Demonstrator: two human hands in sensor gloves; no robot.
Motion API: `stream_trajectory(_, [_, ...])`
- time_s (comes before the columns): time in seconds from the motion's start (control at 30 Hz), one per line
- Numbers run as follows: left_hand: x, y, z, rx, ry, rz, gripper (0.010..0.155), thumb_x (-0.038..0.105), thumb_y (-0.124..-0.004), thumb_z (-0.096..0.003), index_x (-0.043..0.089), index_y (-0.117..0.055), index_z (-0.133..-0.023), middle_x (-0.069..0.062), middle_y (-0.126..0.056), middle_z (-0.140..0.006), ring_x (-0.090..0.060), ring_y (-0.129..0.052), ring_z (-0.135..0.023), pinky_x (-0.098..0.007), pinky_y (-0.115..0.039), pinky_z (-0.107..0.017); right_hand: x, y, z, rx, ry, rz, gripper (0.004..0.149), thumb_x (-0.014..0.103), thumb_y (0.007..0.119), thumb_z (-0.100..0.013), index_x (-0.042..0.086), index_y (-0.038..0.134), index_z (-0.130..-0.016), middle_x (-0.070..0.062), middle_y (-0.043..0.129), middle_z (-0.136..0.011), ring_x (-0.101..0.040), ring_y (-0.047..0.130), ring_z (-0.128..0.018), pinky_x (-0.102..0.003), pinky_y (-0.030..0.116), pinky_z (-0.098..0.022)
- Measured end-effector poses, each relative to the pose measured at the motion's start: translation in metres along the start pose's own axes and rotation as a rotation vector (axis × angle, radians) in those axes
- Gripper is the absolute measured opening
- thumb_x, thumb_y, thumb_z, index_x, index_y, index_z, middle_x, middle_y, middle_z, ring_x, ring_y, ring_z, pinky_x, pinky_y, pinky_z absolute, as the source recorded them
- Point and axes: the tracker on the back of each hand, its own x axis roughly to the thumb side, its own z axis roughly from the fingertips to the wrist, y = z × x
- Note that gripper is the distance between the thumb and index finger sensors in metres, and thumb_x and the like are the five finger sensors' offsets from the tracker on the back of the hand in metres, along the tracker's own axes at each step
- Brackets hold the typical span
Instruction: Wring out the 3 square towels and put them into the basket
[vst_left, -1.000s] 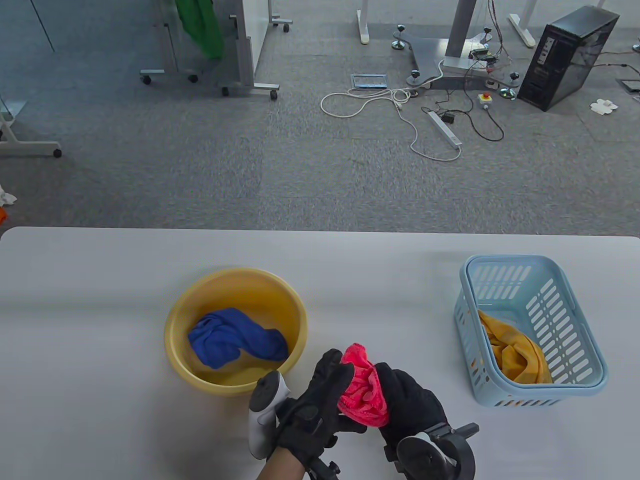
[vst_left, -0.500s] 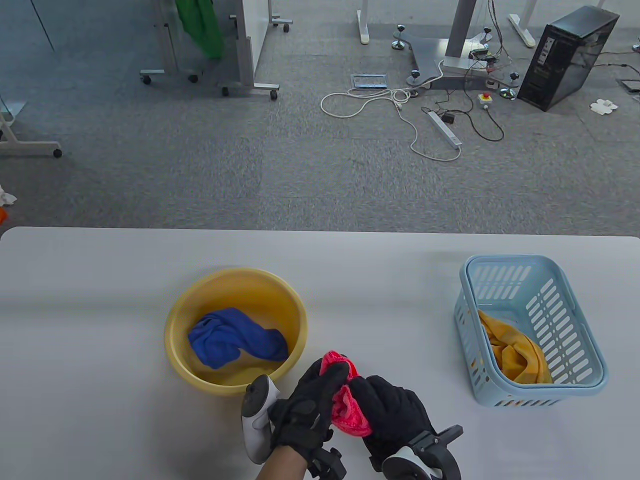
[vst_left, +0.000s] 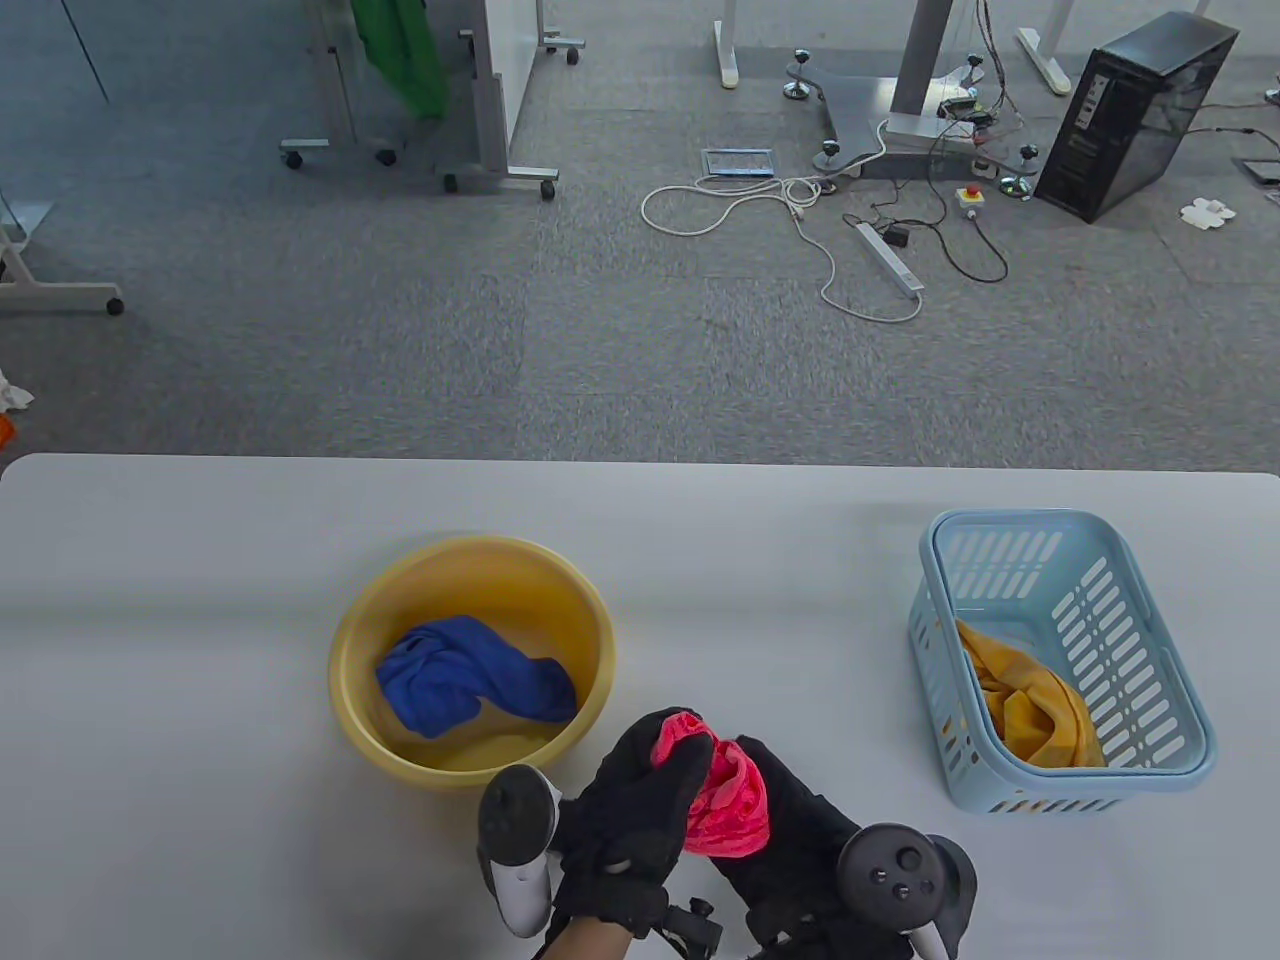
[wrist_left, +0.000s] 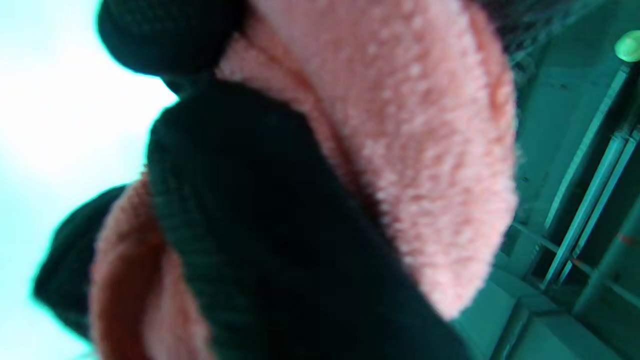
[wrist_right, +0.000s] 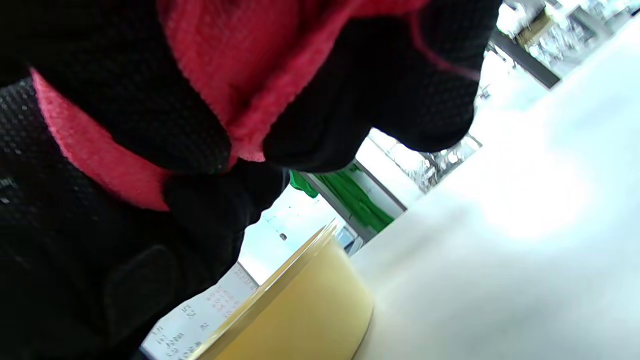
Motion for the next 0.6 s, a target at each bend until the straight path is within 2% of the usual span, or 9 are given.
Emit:
stream_trajectory(0.2, [0.007, 0.001, -0.001, -0.015, -0.086, -0.103, 0.048, 0.053, -0.088, -0.0549, 0.028, -0.083, -0.095, -0.013, -0.081, -0.092, -0.039, -0.093, -0.053, -0.035, -0.087, -0.026, -0.009, 0.003, -0.003, 0.094, 0.088, -0.148, 0.081, 0.036, 0.109, -0.036, 0.004, 0.068, -0.098, -0.016, 0.092, -0.072, -0.02, 0.104, -0.039, -0.04, 0.093, -0.037])
stream_trajectory(0.33, [0.009, 0.002, -0.002, -0.048, -0.095, -0.17, 0.047, 0.053, -0.09, -0.0535, 0.028, -0.086, -0.093, -0.013, -0.084, -0.09, -0.04, -0.095, -0.05, -0.035, -0.087, -0.023, -0.021, 0.007, -0.005, 0.24, 0.165, -0.264, 0.081, 0.037, 0.109, -0.036, 0.003, 0.069, -0.097, -0.016, 0.092, -0.07, -0.019, 0.104, -0.037, -0.039, 0.093, -0.035])
stream_trajectory(0.6, [0.029, 0.005, -0.002, -0.072, -0.224, -0.27, 0.045, 0.053, -0.092, -0.0514, 0.028, -0.092, -0.088, -0.012, -0.089, -0.086, -0.04, -0.097, -0.043, -0.035, -0.086, -0.018, -0.018, 0.011, -0.007, 0.349, 0.17, -0.387, 0.078, 0.039, 0.108, -0.038, 0.0, 0.071, -0.094, -0.016, 0.094, -0.065, -0.016, 0.103, -0.032, -0.037, 0.094, -0.032])
